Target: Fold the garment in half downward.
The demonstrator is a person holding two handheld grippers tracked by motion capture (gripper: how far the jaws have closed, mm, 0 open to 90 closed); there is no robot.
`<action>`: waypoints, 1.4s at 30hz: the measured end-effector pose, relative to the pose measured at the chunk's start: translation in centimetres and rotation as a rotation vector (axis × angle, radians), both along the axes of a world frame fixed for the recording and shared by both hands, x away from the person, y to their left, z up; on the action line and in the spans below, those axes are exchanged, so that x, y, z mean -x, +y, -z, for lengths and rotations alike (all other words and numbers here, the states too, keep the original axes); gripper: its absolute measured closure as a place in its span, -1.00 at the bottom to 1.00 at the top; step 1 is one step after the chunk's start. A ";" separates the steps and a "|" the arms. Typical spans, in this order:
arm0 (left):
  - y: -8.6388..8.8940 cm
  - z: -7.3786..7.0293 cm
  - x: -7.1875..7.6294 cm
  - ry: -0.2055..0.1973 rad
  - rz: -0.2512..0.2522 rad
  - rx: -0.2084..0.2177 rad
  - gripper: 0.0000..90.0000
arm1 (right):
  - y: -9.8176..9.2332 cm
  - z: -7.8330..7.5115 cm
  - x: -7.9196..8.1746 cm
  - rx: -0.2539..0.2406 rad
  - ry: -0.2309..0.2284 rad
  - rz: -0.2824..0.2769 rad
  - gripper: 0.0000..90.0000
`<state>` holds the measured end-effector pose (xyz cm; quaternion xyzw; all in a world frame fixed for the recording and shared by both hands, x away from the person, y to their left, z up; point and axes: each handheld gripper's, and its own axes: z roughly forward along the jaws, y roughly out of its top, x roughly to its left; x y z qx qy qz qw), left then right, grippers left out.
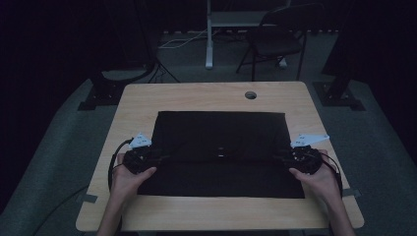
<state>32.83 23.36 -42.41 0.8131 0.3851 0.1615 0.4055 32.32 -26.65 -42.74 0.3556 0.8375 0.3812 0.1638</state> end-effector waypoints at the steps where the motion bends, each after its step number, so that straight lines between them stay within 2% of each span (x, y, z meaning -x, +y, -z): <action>1: -0.2 -0.5 0.0 -0.008 0.011 0.013 0.18 | 0.0 -0.4 0.0 -0.013 -0.009 -0.006 0.40; 6: -1.4 -1.2 -0.5 -0.026 0.035 0.050 0.03 | 0.8 -2.0 -0.4 -0.041 -0.042 -0.022 0.34; 13: -3.0 -1.5 -1.8 -0.023 0.065 0.074 -0.02 | 2.6 -2.3 -2.0 -0.060 -0.037 -0.051 0.33; 14: -4.0 -1.3 -2.8 -0.009 0.074 0.077 -0.02 | 3.1 -2.2 -2.5 -0.069 -0.032 -0.053 0.33; 18: -5.1 -1.2 -3.7 0.006 0.087 0.072 -0.04 | 3.7 -2.2 -3.4 -0.089 -0.025 -0.054 0.34; 19: -5.7 -1.1 -4.4 0.017 0.093 0.066 -0.04 | 3.9 -2.2 -3.7 -0.095 -0.021 -0.053 0.34; 24: -6.8 -1.0 -5.7 0.044 0.106 0.058 -0.05 | 4.8 -2.2 -4.9 -0.111 -0.006 -0.061 0.37; 29: -7.9 -0.6 -7.6 0.092 0.119 0.057 -0.02 | 5.7 -2.1 -6.3 -0.121 0.022 -0.062 0.42; 36: -8.9 0.0 -9.2 0.141 0.129 0.033 -0.01 | 6.5 -1.6 -7.9 -0.133 0.076 -0.062 0.44; 42: -9.5 0.4 -9.9 0.176 0.147 0.006 -0.02 | 7.5 -0.8 -9.0 -0.134 0.128 -0.072 0.41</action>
